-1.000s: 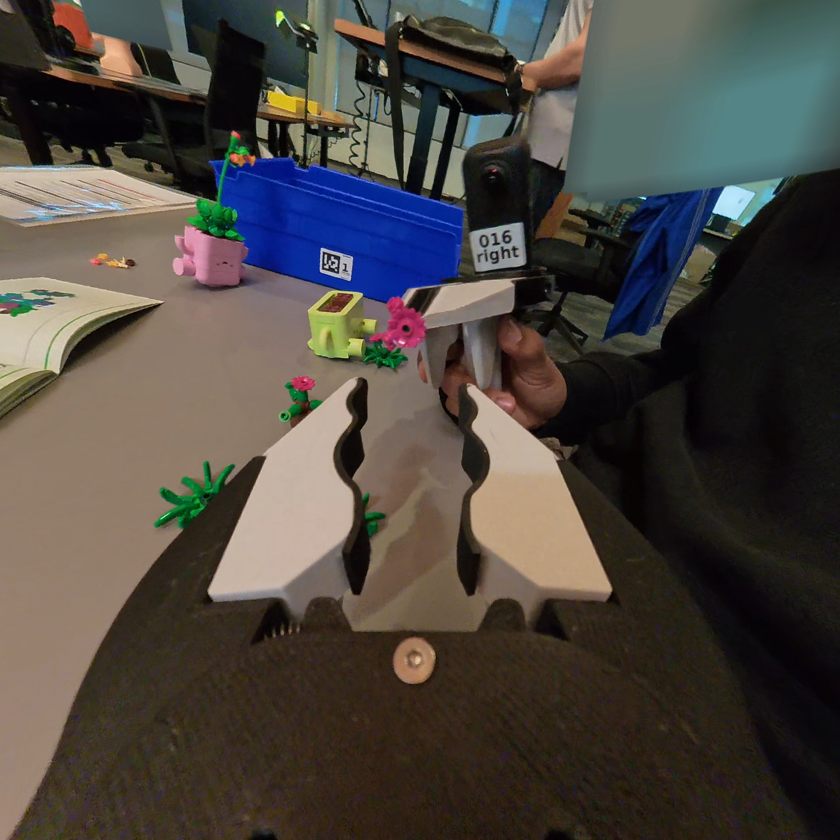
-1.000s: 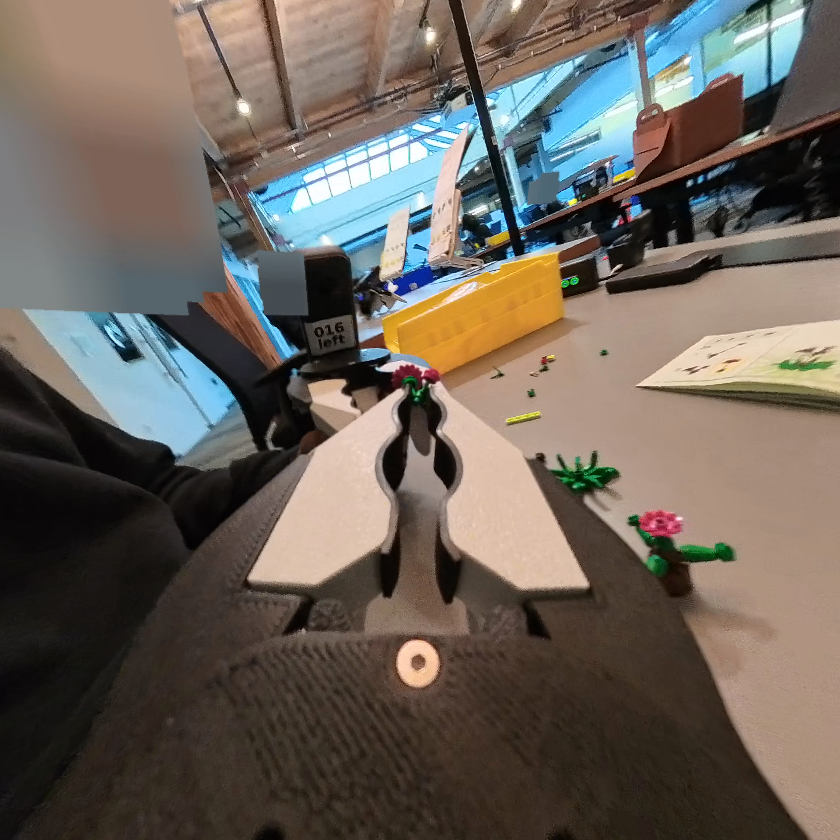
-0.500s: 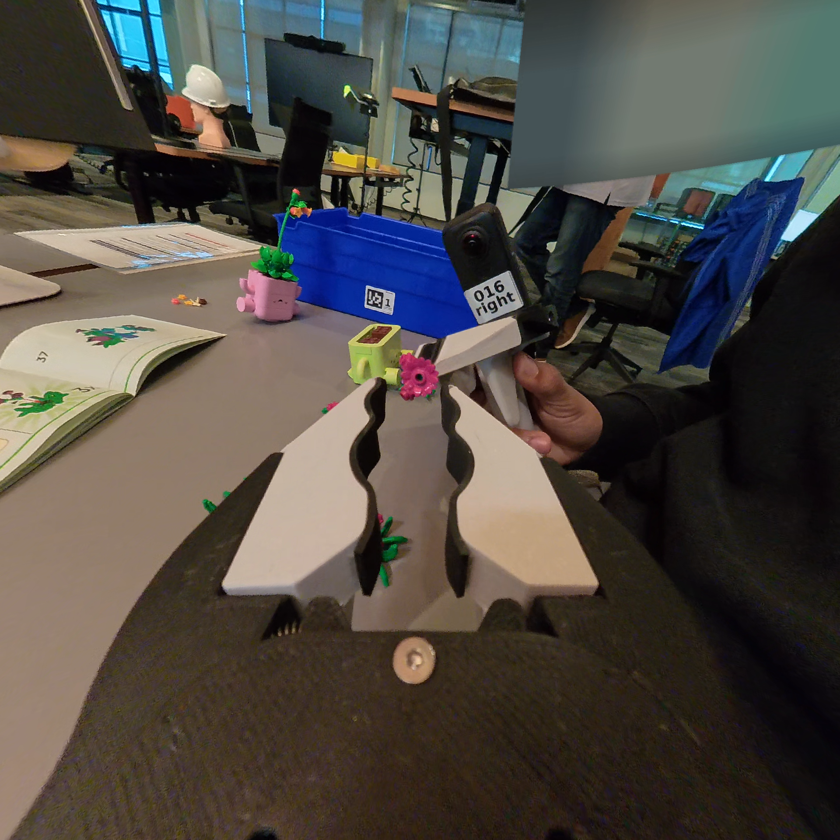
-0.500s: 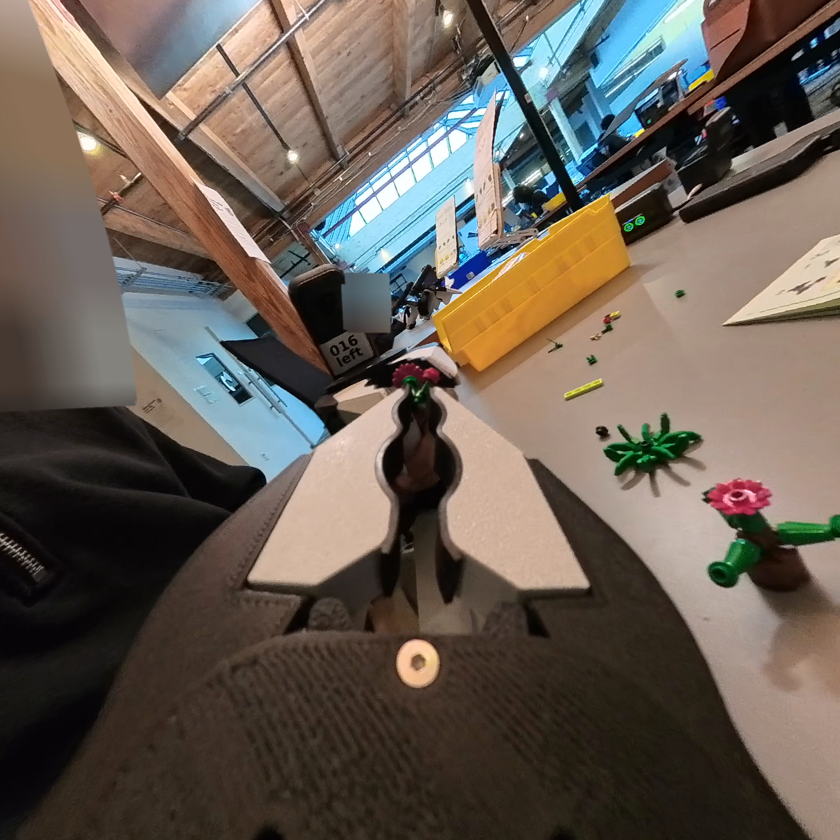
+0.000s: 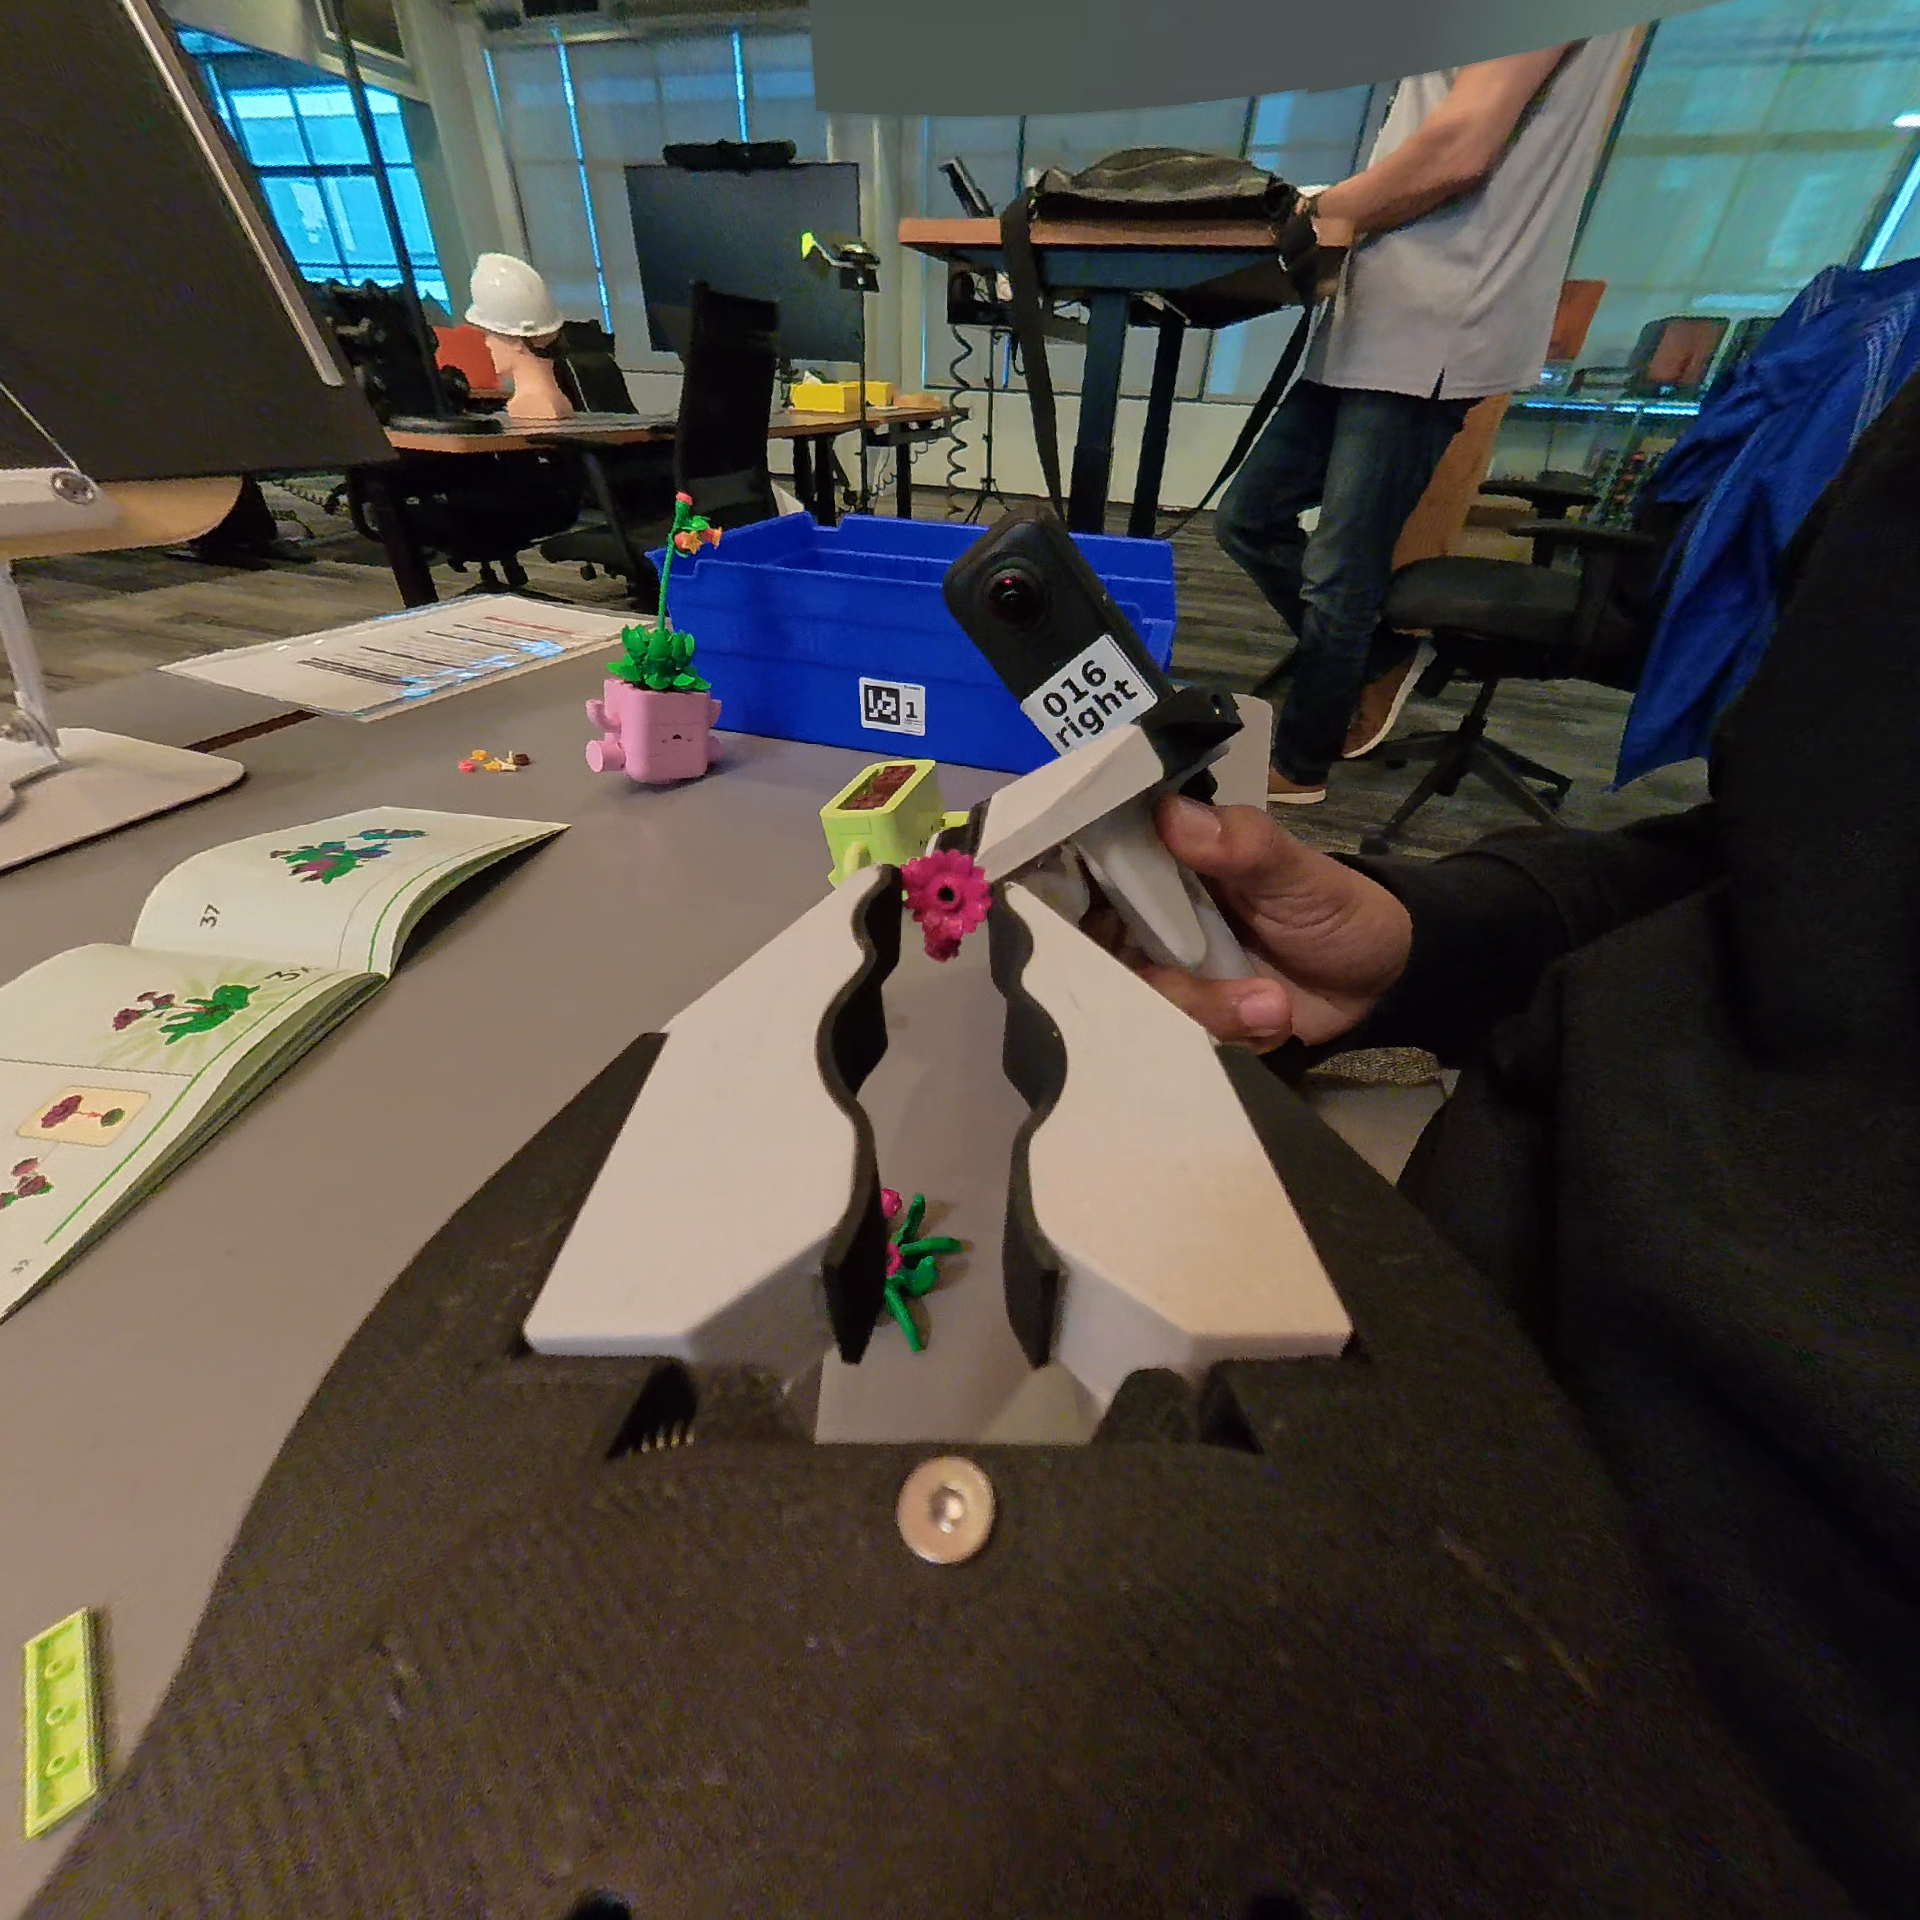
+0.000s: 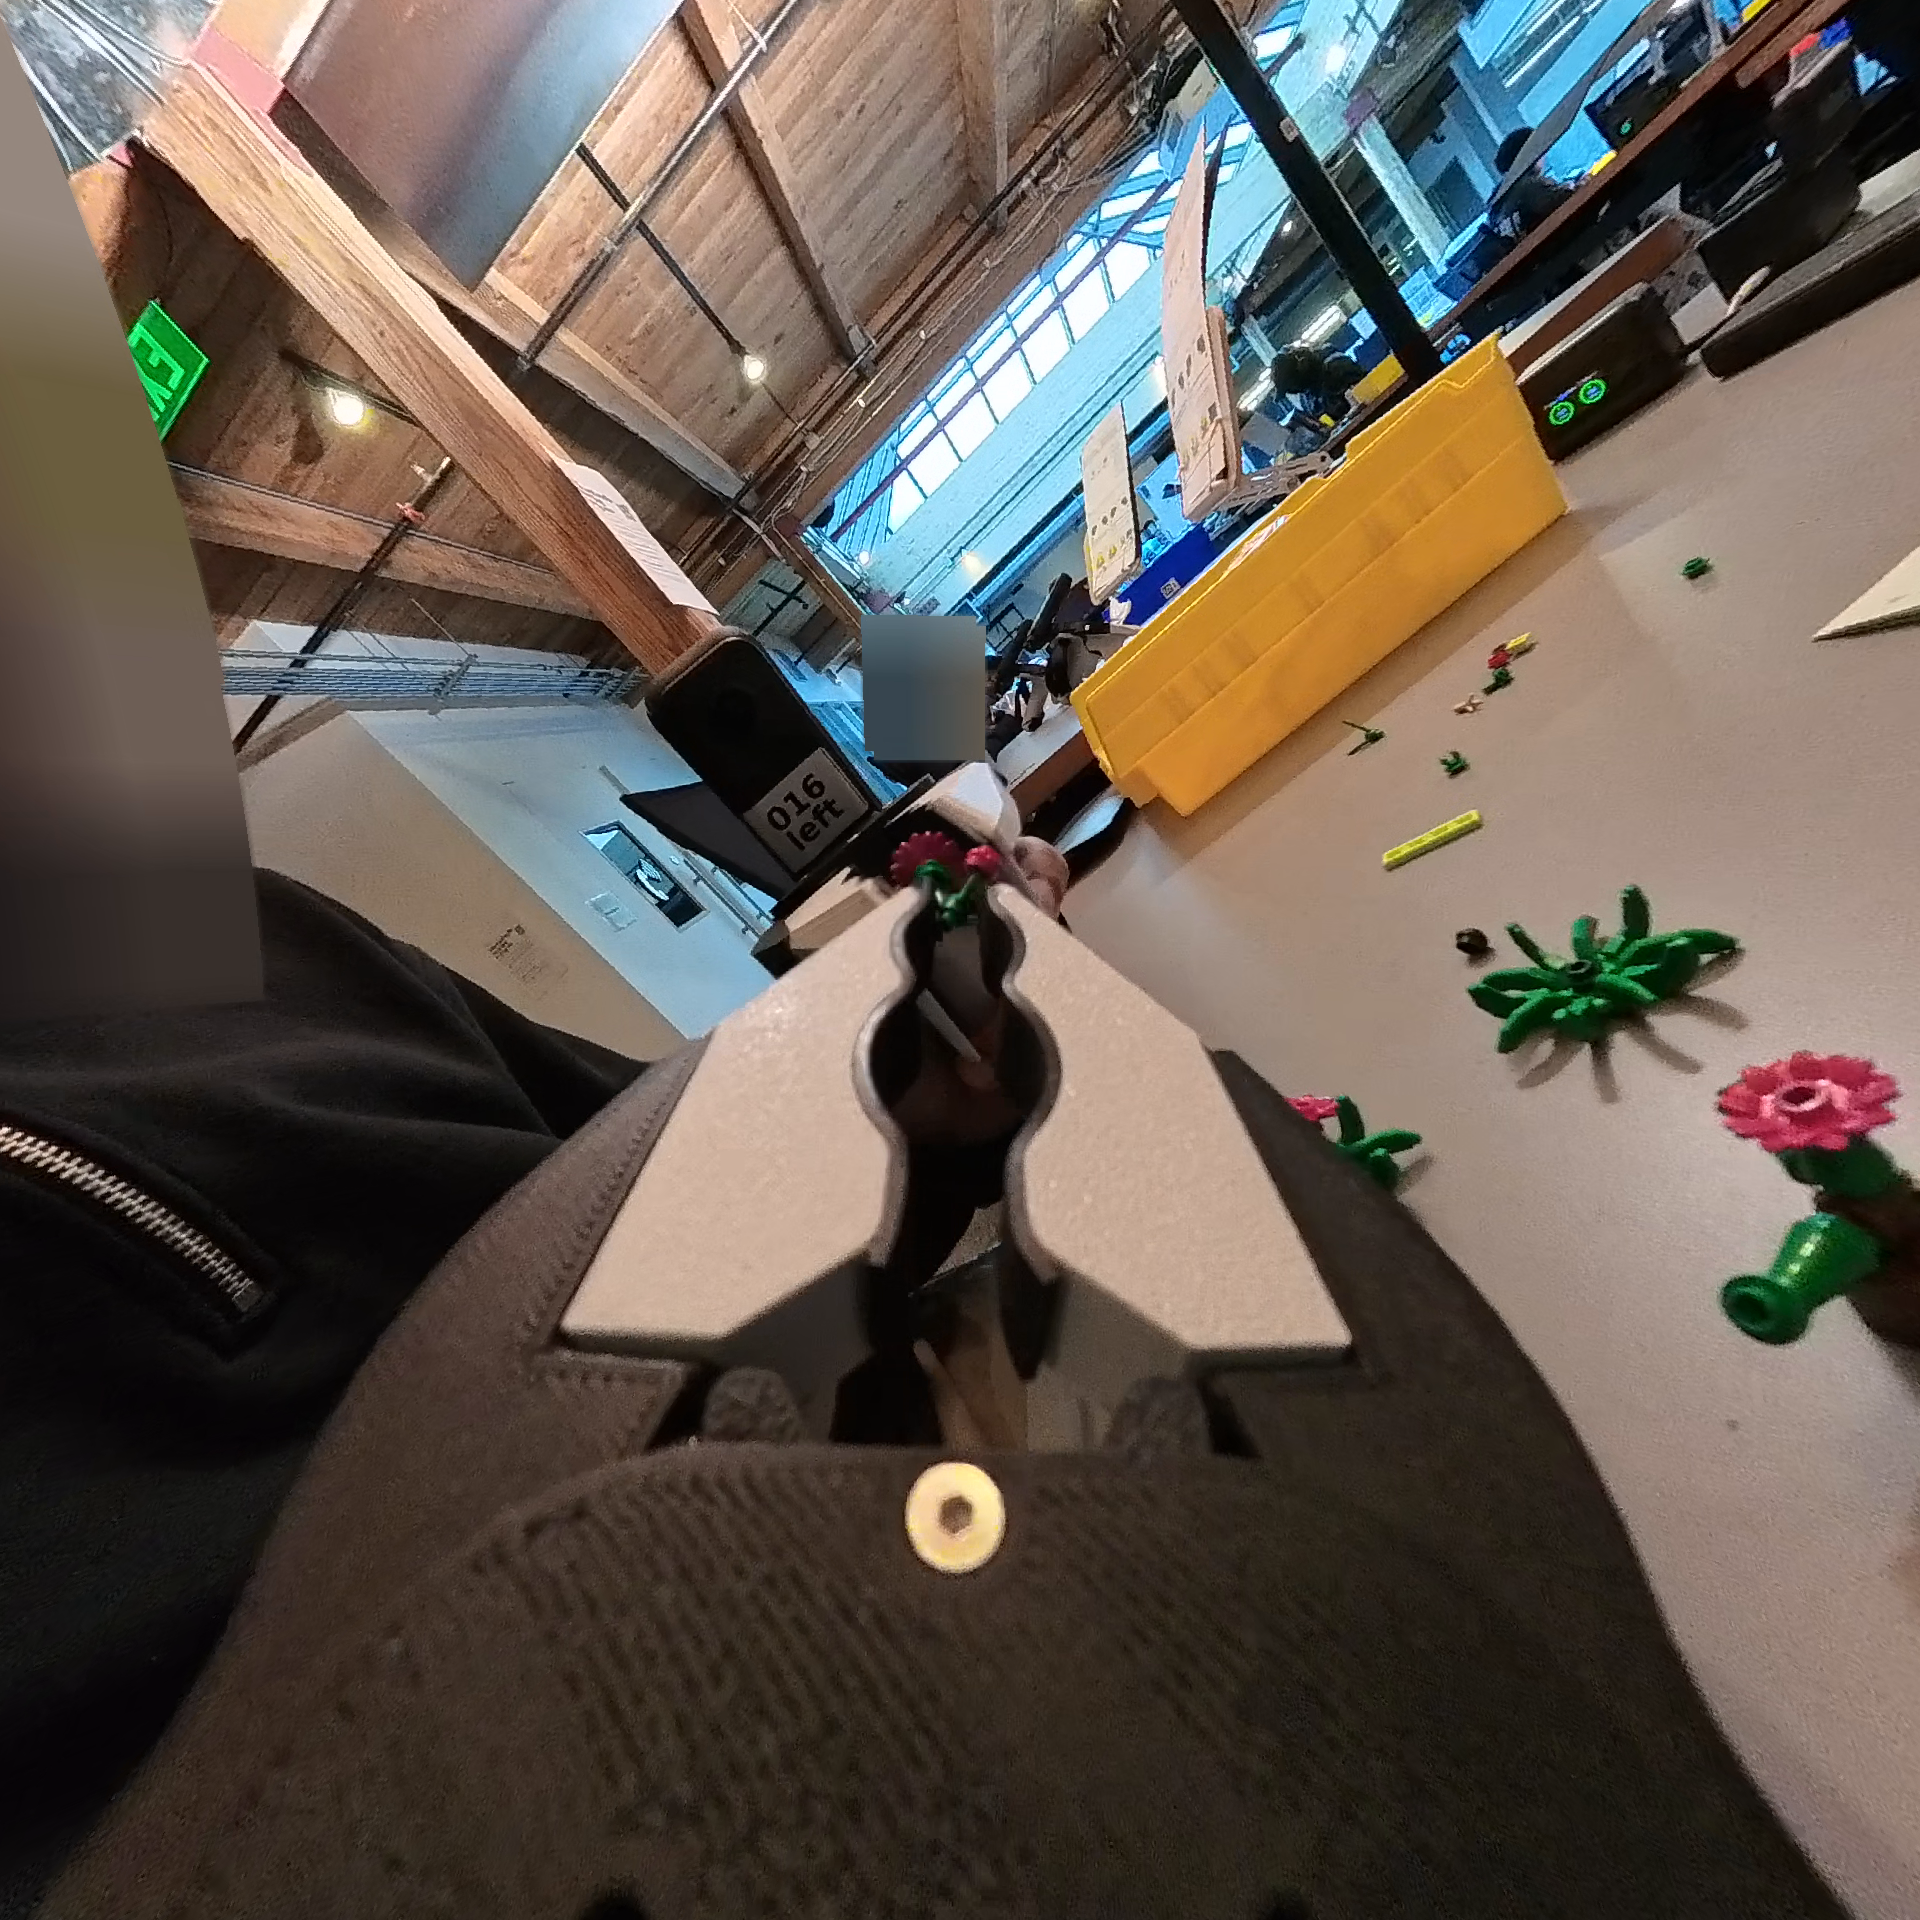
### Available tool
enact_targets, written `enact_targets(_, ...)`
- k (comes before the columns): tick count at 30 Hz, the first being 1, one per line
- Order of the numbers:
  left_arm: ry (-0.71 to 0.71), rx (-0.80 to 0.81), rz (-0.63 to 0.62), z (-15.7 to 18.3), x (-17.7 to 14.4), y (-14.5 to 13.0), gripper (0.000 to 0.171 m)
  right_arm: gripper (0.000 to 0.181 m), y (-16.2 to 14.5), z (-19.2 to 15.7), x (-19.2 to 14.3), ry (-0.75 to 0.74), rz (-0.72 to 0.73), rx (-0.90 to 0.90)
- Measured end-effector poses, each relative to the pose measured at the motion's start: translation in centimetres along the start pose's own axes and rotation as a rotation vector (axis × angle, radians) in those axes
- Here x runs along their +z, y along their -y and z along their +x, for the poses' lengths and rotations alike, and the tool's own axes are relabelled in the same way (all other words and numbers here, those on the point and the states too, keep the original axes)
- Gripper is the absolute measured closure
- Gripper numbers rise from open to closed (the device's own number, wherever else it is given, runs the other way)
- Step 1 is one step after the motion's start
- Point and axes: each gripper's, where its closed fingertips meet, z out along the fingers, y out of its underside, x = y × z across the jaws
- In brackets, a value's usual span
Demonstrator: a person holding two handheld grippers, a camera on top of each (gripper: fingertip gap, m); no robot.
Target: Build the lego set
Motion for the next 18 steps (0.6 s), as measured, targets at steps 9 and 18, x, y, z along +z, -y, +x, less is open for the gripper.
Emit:
enact_targets(9,-0.003,-0.024,0.005,-0.2,-0.1,-0.03,0.159,0.165,0.19,-0.31,-0.12,0.04,0.014,0.024)
enact_targets(18,-0.015,-0.046,0.008,-0.23,-0.16,-0.05,0.159,0.166,0.16,-0.49,-0.17,0.064,0.015,0.043)
